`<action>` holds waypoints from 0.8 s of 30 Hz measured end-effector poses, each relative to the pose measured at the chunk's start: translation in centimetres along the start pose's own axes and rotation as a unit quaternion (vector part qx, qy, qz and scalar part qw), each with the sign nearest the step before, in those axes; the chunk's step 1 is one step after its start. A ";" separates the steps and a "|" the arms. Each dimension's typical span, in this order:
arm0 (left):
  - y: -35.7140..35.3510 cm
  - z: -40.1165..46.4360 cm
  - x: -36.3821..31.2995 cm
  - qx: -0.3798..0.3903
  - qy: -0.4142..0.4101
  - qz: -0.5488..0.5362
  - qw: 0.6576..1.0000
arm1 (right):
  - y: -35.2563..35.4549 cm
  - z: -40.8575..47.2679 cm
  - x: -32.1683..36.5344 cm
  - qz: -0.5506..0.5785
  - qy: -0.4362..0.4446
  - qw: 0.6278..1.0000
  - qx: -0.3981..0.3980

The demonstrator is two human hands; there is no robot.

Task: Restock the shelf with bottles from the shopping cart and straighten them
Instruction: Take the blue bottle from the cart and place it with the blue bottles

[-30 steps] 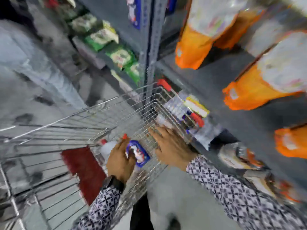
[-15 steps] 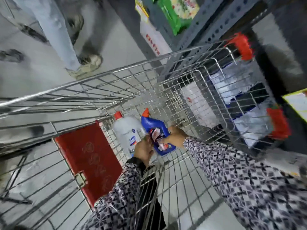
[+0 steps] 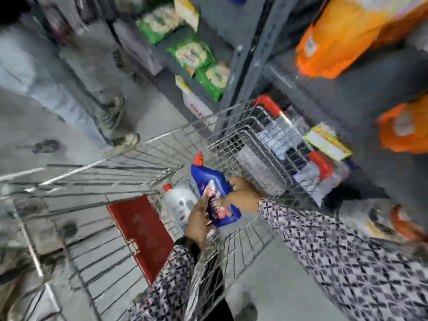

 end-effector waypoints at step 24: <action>-31.8 -55.1 4.7 0.522 -0.505 0.246 0.641 | 21.9 -67.2 -12.9 0.209 0.473 0.673 -0.528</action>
Point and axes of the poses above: each hand's wrist, its own z-axis towards the middle knuckle, its own y-axis out of the back of the hand, x = y × z, the point moved 2 cm from there along z, towards the middle knuckle, and after that the axes turned 1 degree about -x, right-handed, at the moved point
